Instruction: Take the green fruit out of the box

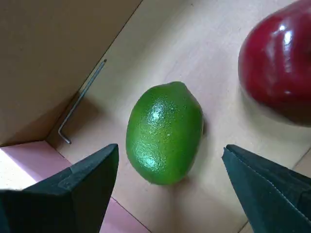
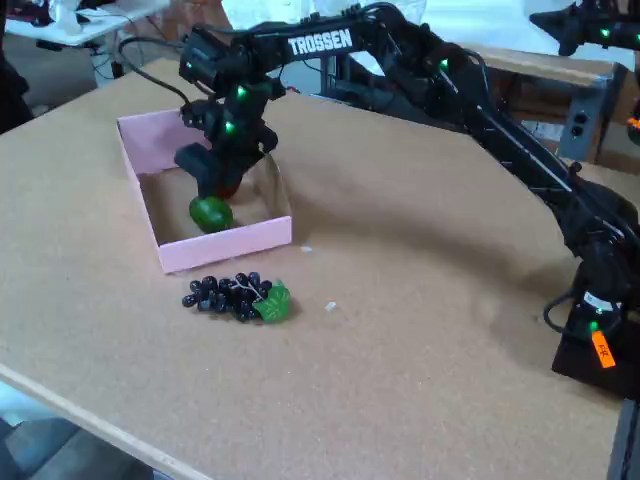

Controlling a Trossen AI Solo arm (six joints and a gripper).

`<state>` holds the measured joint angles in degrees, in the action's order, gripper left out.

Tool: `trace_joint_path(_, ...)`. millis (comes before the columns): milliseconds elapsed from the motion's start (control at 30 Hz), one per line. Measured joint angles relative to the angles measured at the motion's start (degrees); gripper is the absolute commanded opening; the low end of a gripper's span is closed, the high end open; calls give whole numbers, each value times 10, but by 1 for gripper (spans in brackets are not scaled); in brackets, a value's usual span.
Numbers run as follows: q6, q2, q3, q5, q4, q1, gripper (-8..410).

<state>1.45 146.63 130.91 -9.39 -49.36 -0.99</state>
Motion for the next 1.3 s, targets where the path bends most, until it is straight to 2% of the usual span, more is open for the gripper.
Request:
trace_joint_path(667, -7, 0, -2, 1, 5, 4, 298)
trace_joint_path(1000, -21, 0, -2, 52, -3, 17, 298)
trace_joint_path(1300, -31, 0, 4, 70, -13, 24, 298)
